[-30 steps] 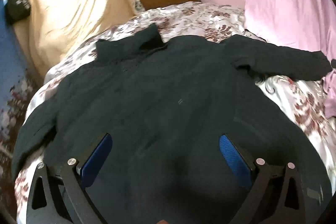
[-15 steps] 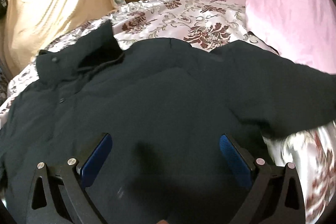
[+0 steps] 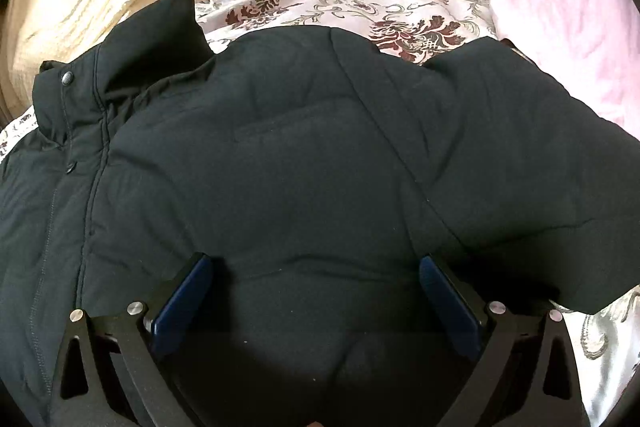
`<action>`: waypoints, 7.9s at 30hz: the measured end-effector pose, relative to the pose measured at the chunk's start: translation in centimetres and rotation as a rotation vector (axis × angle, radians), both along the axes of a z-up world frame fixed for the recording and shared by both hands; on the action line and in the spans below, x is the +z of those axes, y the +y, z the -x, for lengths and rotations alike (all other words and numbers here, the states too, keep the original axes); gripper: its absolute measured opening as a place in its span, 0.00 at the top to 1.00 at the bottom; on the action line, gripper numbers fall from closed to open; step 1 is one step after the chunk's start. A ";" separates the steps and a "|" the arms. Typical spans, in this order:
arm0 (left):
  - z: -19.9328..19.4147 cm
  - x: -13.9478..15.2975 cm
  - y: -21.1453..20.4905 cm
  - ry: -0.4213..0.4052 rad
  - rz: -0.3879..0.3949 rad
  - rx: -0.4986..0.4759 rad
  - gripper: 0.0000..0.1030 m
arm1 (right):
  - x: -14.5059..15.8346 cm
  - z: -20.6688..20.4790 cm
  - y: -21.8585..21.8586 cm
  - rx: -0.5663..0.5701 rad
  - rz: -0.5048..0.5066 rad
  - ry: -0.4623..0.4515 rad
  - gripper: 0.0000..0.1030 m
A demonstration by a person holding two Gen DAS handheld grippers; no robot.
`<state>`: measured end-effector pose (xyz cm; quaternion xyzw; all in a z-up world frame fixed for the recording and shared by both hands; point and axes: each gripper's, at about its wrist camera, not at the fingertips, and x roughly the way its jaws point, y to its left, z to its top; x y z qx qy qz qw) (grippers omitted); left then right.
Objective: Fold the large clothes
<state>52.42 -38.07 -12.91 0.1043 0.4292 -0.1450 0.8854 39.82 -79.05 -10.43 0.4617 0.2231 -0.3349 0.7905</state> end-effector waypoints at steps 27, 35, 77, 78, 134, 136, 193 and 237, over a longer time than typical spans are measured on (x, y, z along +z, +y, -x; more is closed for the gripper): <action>1.0 0.6 1.3 0.040 0.024 -0.012 0.00 | 4.8 4.0 -2.4 0.130 -0.006 0.087 0.74; 1.1 0.4 1.7 0.026 0.044 -0.017 0.00 | 4.3 3.2 -2.7 0.186 -0.029 0.087 0.68; 2.6 8.8 33.0 0.142 0.084 0.210 0.00 | 19.4 -5.9 48.2 1.010 0.616 0.015 0.89; 2.7 8.7 34.3 0.142 0.084 0.220 0.00 | 18.0 -6.5 50.4 1.047 0.602 0.037 0.89; 1.1 7.6 34.1 -0.080 0.005 0.370 0.96 | 3.3 -9.4 40.3 0.910 0.492 0.314 0.42; 0.7 6.2 34.1 -0.060 -0.015 0.373 0.96 | 1.7 -10.3 40.5 0.916 0.494 0.362 0.42; 18.0 -1.0 72.9 0.115 0.851 1.140 0.34 | 1.0 -10.9 75.0 1.228 0.758 0.283 0.08; 9.1 15.2 28.0 -0.194 0.269 0.024 0.94 | 8.4 -3.3 41.5 0.922 0.447 0.178 0.07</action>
